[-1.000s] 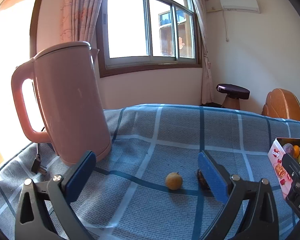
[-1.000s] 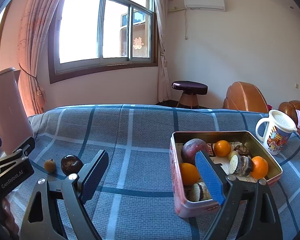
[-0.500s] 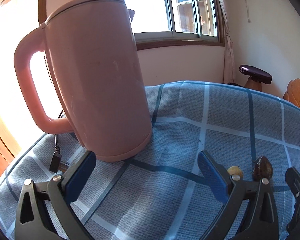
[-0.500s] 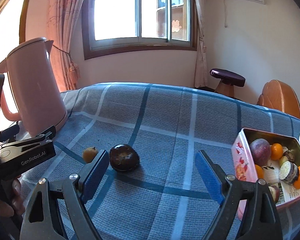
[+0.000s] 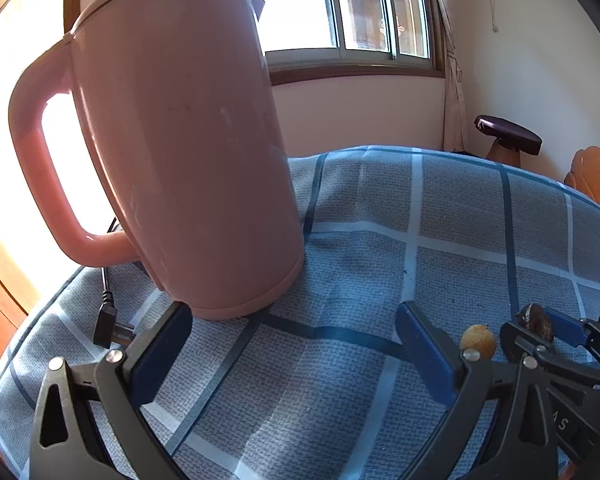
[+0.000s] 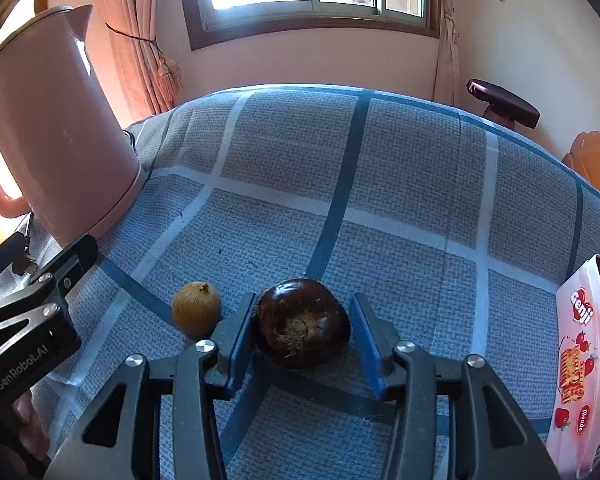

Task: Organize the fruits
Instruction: 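Grasp the small yellow fruit with the left gripper while the right grasps the dark brown fruit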

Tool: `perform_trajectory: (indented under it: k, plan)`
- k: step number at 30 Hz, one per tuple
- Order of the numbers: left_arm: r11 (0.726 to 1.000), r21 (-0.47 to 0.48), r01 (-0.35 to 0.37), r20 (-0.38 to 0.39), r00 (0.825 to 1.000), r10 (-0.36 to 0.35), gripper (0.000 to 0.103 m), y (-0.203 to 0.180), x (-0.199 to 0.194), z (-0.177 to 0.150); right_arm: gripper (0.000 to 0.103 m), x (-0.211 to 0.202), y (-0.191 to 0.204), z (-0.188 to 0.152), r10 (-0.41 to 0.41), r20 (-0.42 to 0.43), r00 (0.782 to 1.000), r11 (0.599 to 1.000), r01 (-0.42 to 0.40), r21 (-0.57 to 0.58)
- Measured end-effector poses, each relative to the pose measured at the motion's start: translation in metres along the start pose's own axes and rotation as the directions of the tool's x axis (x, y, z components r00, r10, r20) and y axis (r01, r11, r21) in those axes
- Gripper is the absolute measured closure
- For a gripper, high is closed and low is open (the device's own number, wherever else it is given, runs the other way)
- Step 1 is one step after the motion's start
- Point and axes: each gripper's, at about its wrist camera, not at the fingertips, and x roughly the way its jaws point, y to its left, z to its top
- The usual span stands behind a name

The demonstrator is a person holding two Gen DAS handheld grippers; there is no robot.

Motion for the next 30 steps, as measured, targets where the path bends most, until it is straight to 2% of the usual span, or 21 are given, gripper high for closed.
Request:
perform_trajectory:
  k: [5, 8, 12, 16, 19, 21, 27, 29, 30]
  plan:
    - [0.999, 0.008, 0.044, -0.002, 0.999, -0.044, 0.001, -0.005, -0.002, 0.001, 0.057, -0.012, -0.007, -0.009, -0.013, 0.024, 1.0, 0.999, 0.012, 0.043]
    - [0.994, 0.005, 0.113, -0.004, 0.994, -0.113, 0.002, -0.007, -0.004, 0.001, 0.057, -0.034, -0.013, -0.017, -0.054, 0.095, 0.994, 0.997, 0.048, 0.067]
    - [0.978, 0.035, 0.207, -0.005, 0.978, -0.207, 0.007, -0.02, -0.008, 0.0, 0.057, -0.062, -0.024, -0.029, -0.127, 0.18, 0.975, 0.988, 0.109, 0.105]
    - [0.962, 0.114, 0.249, -0.029, 0.968, -0.248, 0.018, -0.043, -0.01, -0.006, 0.057, -0.076, -0.031, -0.037, -0.157, 0.209, 0.965, 0.983, 0.133, 0.125]
    - [0.941, 0.101, 0.324, -0.056, 0.946, -0.32, 0.028, -0.052, -0.011, -0.006, 0.057, -0.079, -0.035, -0.04, -0.151, 0.216, 0.965, 0.983, 0.123, 0.139]
    - [0.928, 0.105, 0.359, -0.084, 0.933, -0.351, 0.031, -0.061, -0.011, -0.006, 0.057, -0.081, -0.038, -0.041, -0.146, 0.219, 0.965, 0.983, 0.116, 0.145]
    - [0.925, 0.165, 0.341, -0.129, 0.938, -0.323, 0.048, -0.088, 0.0, -0.003, 0.057, -0.078, -0.039, -0.041, -0.125, 0.213, 0.969, 0.984, 0.095, 0.148]
    - [0.923, 0.161, 0.35, -0.17, 0.931, -0.323, 0.062, -0.093, 0.008, -0.005, 0.057, -0.077, -0.037, -0.041, -0.118, 0.208, 0.971, 0.986, 0.089, 0.144]
    - [0.922, 0.157, 0.355, -0.194, 0.926, -0.324, 0.065, -0.095, 0.013, -0.006, 0.057, -0.076, -0.037, -0.04, -0.115, 0.206, 0.972, 0.986, 0.086, 0.141]
